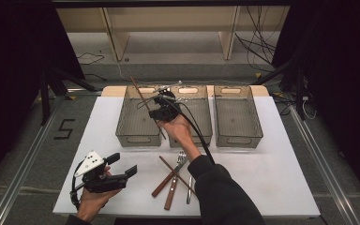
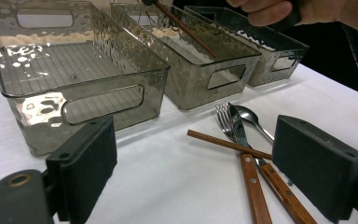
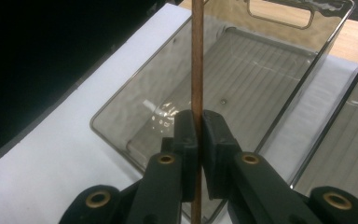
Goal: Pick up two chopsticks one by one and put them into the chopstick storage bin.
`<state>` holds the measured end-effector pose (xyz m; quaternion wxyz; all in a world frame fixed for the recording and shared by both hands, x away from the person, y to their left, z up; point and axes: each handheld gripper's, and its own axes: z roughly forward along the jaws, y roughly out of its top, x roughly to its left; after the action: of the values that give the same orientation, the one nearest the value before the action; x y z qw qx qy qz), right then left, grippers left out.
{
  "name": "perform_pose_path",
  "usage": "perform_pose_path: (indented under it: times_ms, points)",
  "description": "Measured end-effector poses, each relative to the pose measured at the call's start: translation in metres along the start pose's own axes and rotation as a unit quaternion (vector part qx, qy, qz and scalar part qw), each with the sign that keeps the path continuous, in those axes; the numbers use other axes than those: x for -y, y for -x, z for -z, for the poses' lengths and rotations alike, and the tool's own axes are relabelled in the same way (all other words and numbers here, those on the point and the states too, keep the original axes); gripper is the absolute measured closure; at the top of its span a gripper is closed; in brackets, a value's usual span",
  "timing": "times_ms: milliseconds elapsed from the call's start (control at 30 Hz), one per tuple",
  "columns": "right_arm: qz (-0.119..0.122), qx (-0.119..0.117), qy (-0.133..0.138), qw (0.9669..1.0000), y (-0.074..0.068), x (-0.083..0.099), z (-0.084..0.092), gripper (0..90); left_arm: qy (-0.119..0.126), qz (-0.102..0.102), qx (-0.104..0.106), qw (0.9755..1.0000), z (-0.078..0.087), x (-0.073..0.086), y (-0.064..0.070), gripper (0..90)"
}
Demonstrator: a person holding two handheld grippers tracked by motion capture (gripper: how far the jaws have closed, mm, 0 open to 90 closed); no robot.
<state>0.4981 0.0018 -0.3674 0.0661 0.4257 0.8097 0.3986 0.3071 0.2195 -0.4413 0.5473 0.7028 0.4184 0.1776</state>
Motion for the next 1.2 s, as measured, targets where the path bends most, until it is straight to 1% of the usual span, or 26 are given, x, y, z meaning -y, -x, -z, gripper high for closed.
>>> perform_pose_path:
  times_ms: [167,267,533,733,833,933,1033,1200]
  points:
    - [-0.002,0.004,-0.006,1.0,0.0,-0.004,-0.009,85.6,0.003,0.004,0.001,1.0,0.0,0.0,0.0,13.5]
    - [-0.007,0.002,-0.006,1.0,0.0,-0.007,-0.015,85.5,0.003,0.002,0.002,1.0,0.0,0.0,0.0,13.5]
    - [-0.006,0.007,-0.009,0.9999,-0.001,-0.012,-0.027,85.5,0.003,-0.003,0.003,1.0,0.0,0.0,0.001,13.0]
    - [-0.009,0.009,-0.011,0.9999,-0.001,-0.015,-0.032,85.5,0.006,0.0,0.004,1.0,0.0,0.0,0.001,12.9]
    - [-0.008,0.011,-0.011,0.9998,0.0,-0.017,-0.033,85.6,0.004,-0.003,0.005,1.0,0.0,0.0,0.001,12.9]
    - [-0.01,0.013,-0.007,0.9998,0.0,-0.019,-0.034,85.5,0.005,-0.001,0.005,1.0,0.0,0.0,0.001,12.9]
    - [-0.016,0.012,-0.004,0.9998,0.001,-0.02,-0.035,85.5,0.004,-0.004,0.006,1.0,0.0,0.0,0.001,12.9]
    - [-0.018,0.017,-0.005,0.9997,0.001,-0.02,-0.039,85.5,0.005,-0.004,0.006,1.0,0.0,0.0,0.001,12.9]
